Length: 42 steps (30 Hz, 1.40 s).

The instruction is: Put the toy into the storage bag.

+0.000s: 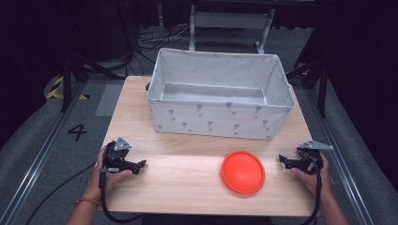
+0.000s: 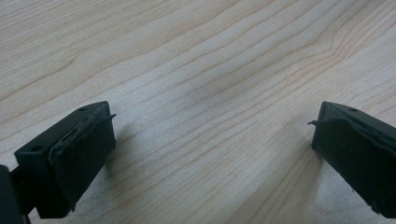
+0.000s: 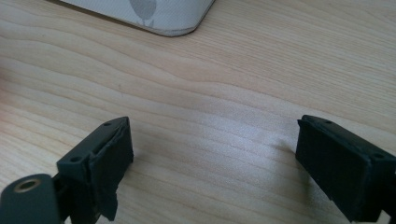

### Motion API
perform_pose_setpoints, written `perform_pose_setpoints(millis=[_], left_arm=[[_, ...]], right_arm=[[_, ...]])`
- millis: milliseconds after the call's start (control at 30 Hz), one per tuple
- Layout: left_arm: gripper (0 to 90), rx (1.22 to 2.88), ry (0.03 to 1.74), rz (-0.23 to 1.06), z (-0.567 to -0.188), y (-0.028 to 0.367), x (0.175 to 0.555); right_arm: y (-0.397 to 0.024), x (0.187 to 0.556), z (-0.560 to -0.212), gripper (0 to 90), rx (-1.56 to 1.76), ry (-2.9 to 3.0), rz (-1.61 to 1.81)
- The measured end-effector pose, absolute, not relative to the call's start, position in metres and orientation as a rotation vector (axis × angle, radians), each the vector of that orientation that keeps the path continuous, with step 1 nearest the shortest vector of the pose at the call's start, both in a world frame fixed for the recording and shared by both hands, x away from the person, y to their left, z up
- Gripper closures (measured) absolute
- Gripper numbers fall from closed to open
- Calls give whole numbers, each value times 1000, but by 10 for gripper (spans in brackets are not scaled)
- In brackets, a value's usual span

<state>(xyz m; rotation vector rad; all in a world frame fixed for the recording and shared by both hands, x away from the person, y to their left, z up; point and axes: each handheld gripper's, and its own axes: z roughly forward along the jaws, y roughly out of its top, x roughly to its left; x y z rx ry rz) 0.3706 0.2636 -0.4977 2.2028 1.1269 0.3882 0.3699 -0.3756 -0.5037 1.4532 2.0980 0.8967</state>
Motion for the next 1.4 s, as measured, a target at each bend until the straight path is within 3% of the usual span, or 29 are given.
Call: perform_pose_setpoints(millis=[500,633,667,1033,1400], left_arm=[[5,2209,1106,392,-498,266,370],[5,2209,1106,386,-498,266,369],[5,2209,1106,386,-498,266,369],[6,2209,1106,391,-498,267,369],[5,2209,1106,391,-498,267,369]], right_arm=[[-376,368,-503,141,1452,2106,904],[-374,362,-497,290,1423,2163,961],[-371,359,-494,257,1400,2170,947],[-329,341,-457,250,1206,2277,1112],[-288,343,-466,210,1079,2443,1124]])
